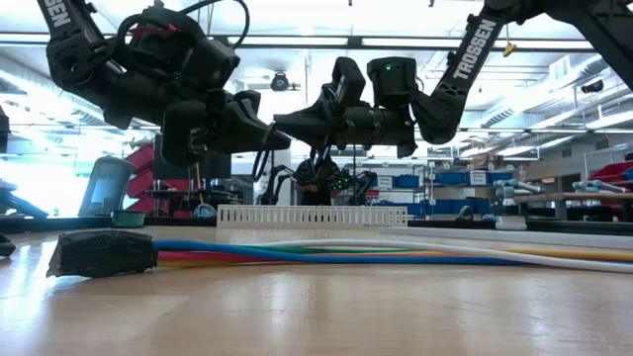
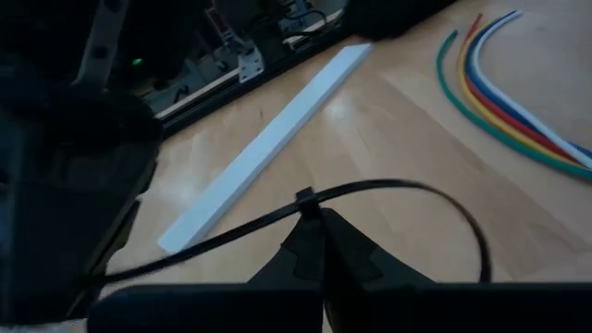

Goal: Ziptie cables
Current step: Wrap the zip tie around the cable wires

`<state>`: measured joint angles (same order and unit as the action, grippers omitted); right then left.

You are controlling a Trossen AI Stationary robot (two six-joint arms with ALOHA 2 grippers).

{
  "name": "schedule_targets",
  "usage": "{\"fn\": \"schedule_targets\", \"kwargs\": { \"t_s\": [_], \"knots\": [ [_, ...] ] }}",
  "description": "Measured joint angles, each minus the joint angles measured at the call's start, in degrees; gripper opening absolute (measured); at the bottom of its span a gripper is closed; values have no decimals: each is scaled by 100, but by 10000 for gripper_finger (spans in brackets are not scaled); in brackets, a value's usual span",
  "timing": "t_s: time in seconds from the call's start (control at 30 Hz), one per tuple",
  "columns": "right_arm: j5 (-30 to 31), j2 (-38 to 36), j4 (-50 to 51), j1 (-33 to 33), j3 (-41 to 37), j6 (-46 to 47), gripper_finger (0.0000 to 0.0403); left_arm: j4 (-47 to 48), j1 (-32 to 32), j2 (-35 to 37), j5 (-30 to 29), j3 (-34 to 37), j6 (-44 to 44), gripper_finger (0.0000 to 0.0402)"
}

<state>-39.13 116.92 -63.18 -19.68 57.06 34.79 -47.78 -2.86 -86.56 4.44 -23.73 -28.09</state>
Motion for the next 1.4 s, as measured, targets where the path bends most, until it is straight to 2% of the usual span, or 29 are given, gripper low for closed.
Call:
{"fn": "schedule_targets", "kwargs": {
  "t_s": [0.17,0.33,0.43,0.7,0.87,0.97,1.13,1.27,1.4],
  "knots": [
    [-106,0,0,-33,0,-16,0,12,-1,0,40,0,-1,0],
    [-1068,0,-9,-112,0,-31,8,107,5,0,6,-1,-1,0],
    [-1495,0,-3,-170,0,109,26,296,3,0,-47,-2,-1,0],
    [-1620,0,132,-195,-2,-67,97,405,-1,0,-56,-4,26,0],
    [-2089,0,355,-294,-4,-67,126,803,-135,0,-75,112,331,0],
    [-2181,0,815,-341,-93,-211,131,287,-167,0,-68,446,676,0],
    [-2048,0,1513,-311,-503,-887,128,-1898,-163,0,-70,1318,1078,0],
    [-1524,2,1508,-27,-905,-1044,128,-2939,-144,2,-181,1851,1636,0],
    [-724,0,1450,538,-1101,-1401,128,-2967,11,2,-187,2002,1826,0]
  ]
}}
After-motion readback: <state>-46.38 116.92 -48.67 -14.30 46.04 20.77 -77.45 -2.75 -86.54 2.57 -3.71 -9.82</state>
